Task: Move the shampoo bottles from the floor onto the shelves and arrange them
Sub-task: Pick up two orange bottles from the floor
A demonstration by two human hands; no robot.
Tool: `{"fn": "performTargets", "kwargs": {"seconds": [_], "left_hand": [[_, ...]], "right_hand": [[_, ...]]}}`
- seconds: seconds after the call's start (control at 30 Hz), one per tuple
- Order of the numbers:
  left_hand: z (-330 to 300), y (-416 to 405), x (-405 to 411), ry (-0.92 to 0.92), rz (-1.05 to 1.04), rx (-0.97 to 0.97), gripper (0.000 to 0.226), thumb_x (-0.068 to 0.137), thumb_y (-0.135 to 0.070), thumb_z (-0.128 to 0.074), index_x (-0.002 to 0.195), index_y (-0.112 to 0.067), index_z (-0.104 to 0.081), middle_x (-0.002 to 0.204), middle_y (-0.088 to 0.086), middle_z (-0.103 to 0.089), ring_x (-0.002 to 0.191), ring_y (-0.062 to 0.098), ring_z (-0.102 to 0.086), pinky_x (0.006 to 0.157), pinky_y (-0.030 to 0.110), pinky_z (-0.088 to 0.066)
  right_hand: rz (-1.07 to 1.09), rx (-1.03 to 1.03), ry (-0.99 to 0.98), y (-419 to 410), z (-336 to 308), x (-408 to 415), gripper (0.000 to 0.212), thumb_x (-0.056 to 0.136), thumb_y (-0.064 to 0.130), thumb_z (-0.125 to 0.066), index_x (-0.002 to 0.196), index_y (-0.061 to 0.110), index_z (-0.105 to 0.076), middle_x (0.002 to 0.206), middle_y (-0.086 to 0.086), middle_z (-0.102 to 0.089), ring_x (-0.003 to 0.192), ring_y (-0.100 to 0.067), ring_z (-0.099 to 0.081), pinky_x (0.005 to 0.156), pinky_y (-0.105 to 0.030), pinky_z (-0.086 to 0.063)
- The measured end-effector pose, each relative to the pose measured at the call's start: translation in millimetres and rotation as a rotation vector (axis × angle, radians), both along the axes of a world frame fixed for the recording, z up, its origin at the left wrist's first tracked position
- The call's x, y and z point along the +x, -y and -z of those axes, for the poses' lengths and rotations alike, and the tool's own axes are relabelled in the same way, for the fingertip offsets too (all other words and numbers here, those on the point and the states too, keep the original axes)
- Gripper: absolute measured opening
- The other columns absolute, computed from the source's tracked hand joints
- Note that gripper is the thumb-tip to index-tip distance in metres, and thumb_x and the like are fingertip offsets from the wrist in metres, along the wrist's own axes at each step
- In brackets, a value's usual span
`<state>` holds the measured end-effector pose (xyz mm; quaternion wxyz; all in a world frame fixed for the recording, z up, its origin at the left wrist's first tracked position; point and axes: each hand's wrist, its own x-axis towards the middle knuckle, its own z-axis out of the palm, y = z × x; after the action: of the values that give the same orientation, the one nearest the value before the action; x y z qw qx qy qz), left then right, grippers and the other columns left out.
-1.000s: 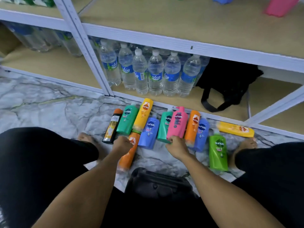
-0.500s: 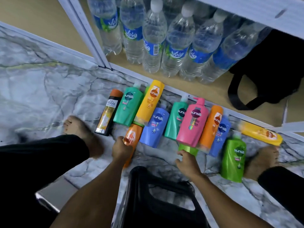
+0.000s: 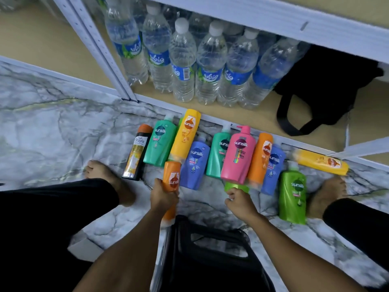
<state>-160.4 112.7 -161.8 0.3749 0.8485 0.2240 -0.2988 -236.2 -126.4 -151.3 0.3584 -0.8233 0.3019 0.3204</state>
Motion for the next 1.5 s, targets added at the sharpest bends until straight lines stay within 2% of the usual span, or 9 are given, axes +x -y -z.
{"fn": "performTargets", "kwargs": {"seconds": [0.2,0.37,0.5,0.67,0.8,0.97,1.13,1.3,1.5], "left_hand": [[-36.4,27.9,-2.3,0.091,0.161,-0.004,0.041,0.071,-0.024,-0.076,0.096,-0.017,-0.044,0.089,0.004,-0.062,0.085,0.031,-0.063,0.072,0.038,-0.052],[-58.3,70.1,15.9,0.109,0.292,-0.140,0.056,0.074,-0.017,-0.076,0.124,-0.015,-0.049,0.105,0.006,-0.065,0.088,0.026,-0.062,0.070,0.032,-0.048],[-56.3,96.1,37.4,0.134,0.330,-0.210,0.049,0.075,-0.021,-0.076,0.120,-0.019,-0.058,0.105,0.007,-0.070,0.089,0.027,-0.066,0.079,0.045,-0.056],[-45.9,126.2,64.0,0.149,0.359,-0.153,0.055,0.079,-0.036,-0.071,0.128,-0.019,-0.054,0.110,0.007,-0.069,0.094,0.029,-0.064,0.073,0.033,-0.049],[-32.7,145.9,82.3,0.144,0.280,-0.151,0.059,0.084,-0.035,-0.068,0.136,-0.019,-0.046,0.121,0.006,-0.063,0.103,0.030,-0.061,0.085,0.038,-0.051],[-15.4,158.9,100.2,0.094,0.277,-0.140,0.056,0.083,-0.029,-0.069,0.133,-0.019,-0.047,0.114,0.004,-0.065,0.091,0.024,-0.062,0.080,0.038,-0.054],[-6.3,166.2,97.3,-0.008,0.328,-0.170,0.066,0.075,-0.013,-0.073,0.134,-0.018,-0.044,0.114,0.005,-0.065,0.104,0.029,-0.062,0.090,0.043,-0.051],[-9.6,167.5,97.2,-0.031,0.342,-0.170,0.075,0.076,-0.014,-0.075,0.140,-0.017,-0.037,0.120,0.006,-0.062,0.108,0.029,-0.060,0.093,0.045,-0.050],[-24.4,151.8,78.4,-0.028,0.367,-0.156,0.052,0.073,-0.012,-0.075,0.117,-0.022,-0.051,0.101,0.000,-0.065,0.096,0.026,-0.064,0.086,0.044,-0.053]], "right_hand": [[0.291,-0.099,0.112,25.2,-27.4,-11.1,0.017,0.083,0.006,-0.058,0.093,-0.001,-0.070,0.099,-0.016,-0.069,0.097,-0.033,-0.061,0.075,-0.033,-0.046],[0.484,-0.174,0.231,49.4,-43.2,6.0,0.018,0.085,0.015,-0.061,0.092,0.003,-0.072,0.099,-0.015,-0.071,0.093,-0.032,-0.064,0.077,-0.033,-0.051],[0.433,-0.210,0.233,65.6,-42.2,19.0,0.028,0.087,0.017,-0.058,0.112,0.005,-0.063,0.111,-0.013,-0.067,0.104,-0.033,-0.062,0.087,-0.037,-0.051],[0.376,-0.219,0.244,83.2,-20.7,42.1,0.047,0.089,0.027,-0.060,0.134,0.019,-0.048,0.121,-0.013,-0.060,0.103,-0.031,-0.063,0.088,-0.043,-0.053],[0.382,-0.235,0.181,93.8,-3.0,66.5,0.056,0.088,0.035,-0.062,0.139,0.026,-0.040,0.126,-0.016,-0.049,0.105,-0.038,-0.059,0.090,-0.046,-0.052],[0.420,-0.265,0.116,104.0,20.6,83.9,0.068,0.077,0.036,-0.072,0.130,0.034,-0.031,0.125,-0.012,-0.052,0.106,-0.036,-0.056,0.085,-0.045,-0.052],[0.469,-0.291,0.065,115.5,28.3,89.9,0.079,0.064,0.030,-0.080,0.124,0.024,-0.029,0.124,-0.018,-0.044,0.107,-0.038,-0.052,0.085,-0.045,-0.051],[0.485,-0.161,-0.005,120.6,30.8,92.9,0.111,0.066,0.023,-0.084,0.148,0.023,-0.010,0.140,-0.018,-0.042,0.120,-0.037,-0.051,0.096,-0.044,-0.047],[0.540,-0.134,-0.143,107.0,17.6,55.9,0.100,0.045,0.037,-0.094,0.126,0.009,-0.044,0.125,-0.014,-0.058,0.114,-0.033,-0.057,0.093,-0.041,-0.052]]}}
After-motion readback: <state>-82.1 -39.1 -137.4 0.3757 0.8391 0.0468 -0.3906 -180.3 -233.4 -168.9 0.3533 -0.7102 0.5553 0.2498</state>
